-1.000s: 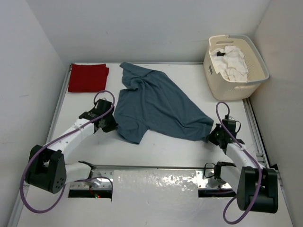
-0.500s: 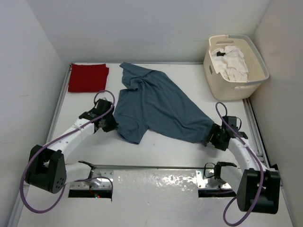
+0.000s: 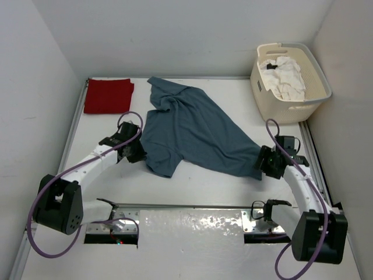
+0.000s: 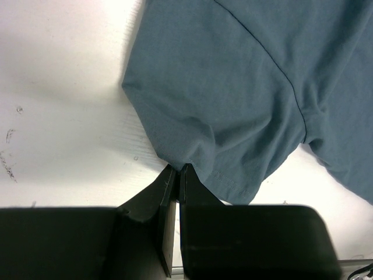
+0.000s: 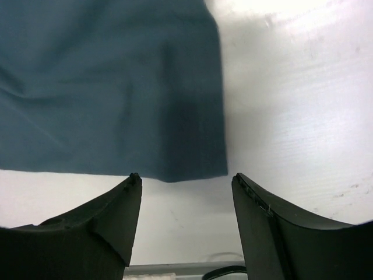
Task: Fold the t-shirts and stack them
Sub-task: Flatten out the tshirt
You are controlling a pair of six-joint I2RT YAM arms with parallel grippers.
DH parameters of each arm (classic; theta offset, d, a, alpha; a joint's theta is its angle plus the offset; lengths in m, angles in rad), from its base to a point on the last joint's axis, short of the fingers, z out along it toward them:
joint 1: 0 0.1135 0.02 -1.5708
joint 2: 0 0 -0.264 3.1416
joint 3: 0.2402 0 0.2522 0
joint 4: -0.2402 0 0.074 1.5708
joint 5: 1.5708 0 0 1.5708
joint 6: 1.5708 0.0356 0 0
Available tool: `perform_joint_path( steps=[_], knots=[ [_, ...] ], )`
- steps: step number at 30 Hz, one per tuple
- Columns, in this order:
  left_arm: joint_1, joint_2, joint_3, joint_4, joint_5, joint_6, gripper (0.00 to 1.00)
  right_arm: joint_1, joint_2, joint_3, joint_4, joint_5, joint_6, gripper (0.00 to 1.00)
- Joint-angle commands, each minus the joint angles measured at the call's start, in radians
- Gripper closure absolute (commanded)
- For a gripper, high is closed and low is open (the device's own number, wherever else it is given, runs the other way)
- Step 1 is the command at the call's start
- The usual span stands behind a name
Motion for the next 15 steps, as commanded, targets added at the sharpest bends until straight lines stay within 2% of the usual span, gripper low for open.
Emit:
perform_joint_path(
  steps=[1,8,15],
  knots=[
    [-0.003,0.001,0.023,0.032,0.008,0.015,1.0,0.002,0.035,-0.03,0.001,0.037,-0.018,0.38],
    [-0.003,0.021,0.023,0.036,0.009,0.018,1.0,0.017,0.082,-0.133,0.083,-0.073,0.042,0.41],
    [-0.002,0.035,0.029,0.041,0.018,0.025,1.0,0.026,0.107,-0.173,0.196,0.023,0.113,0.43]
  ],
)
